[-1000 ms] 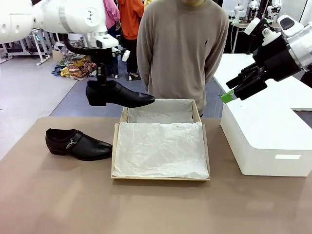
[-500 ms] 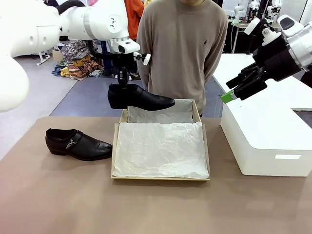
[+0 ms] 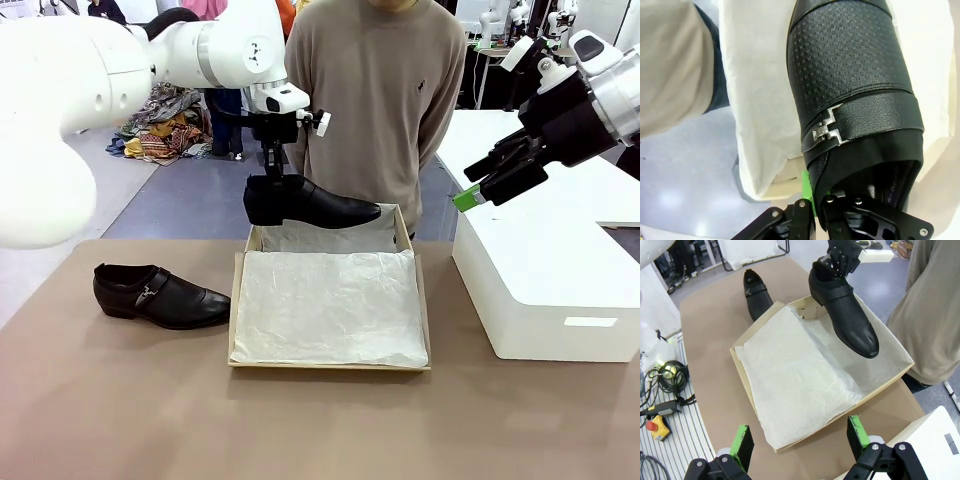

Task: Pack the shoes into the box.
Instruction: Place one shoe of the Shoes into the Shoes Box.

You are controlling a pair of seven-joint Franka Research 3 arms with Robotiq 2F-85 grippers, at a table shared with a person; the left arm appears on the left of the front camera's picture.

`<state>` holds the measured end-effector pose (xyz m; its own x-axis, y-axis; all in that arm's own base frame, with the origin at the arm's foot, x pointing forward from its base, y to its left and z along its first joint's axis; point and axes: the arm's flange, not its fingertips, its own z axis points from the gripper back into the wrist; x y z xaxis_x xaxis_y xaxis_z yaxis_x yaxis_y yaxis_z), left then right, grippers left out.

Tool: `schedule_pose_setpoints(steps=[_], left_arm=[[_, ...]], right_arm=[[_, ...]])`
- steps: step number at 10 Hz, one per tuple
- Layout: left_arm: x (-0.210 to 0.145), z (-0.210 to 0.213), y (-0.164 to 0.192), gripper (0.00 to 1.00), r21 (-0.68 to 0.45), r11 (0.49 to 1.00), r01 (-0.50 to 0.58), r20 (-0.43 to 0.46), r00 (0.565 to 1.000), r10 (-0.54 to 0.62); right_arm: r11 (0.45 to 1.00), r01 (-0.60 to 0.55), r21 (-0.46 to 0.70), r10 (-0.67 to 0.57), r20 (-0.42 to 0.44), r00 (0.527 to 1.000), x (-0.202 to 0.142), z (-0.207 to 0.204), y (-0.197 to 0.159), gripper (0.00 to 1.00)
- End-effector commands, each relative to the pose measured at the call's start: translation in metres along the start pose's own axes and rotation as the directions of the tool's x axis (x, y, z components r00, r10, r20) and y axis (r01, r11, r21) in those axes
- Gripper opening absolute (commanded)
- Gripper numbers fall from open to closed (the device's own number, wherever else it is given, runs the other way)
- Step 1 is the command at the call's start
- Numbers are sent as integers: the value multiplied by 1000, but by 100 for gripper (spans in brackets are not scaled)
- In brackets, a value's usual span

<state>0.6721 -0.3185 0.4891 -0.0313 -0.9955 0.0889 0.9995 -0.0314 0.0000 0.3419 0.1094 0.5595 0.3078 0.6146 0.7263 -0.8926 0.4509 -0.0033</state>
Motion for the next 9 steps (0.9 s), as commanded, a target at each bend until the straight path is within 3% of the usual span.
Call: schedule_pose_setpoints(steps=[1, 9], left_arm=[[12, 11, 19, 0, -22, 999, 35, 16, 999, -34], [7, -6, 2, 0, -8, 1000, 19, 6, 1000, -19]], right_arm=[[1000, -21, 17, 20, 27, 999, 0, -1, -4, 100], [1000, -21, 17, 20, 27, 999, 0, -1, -4, 100]])
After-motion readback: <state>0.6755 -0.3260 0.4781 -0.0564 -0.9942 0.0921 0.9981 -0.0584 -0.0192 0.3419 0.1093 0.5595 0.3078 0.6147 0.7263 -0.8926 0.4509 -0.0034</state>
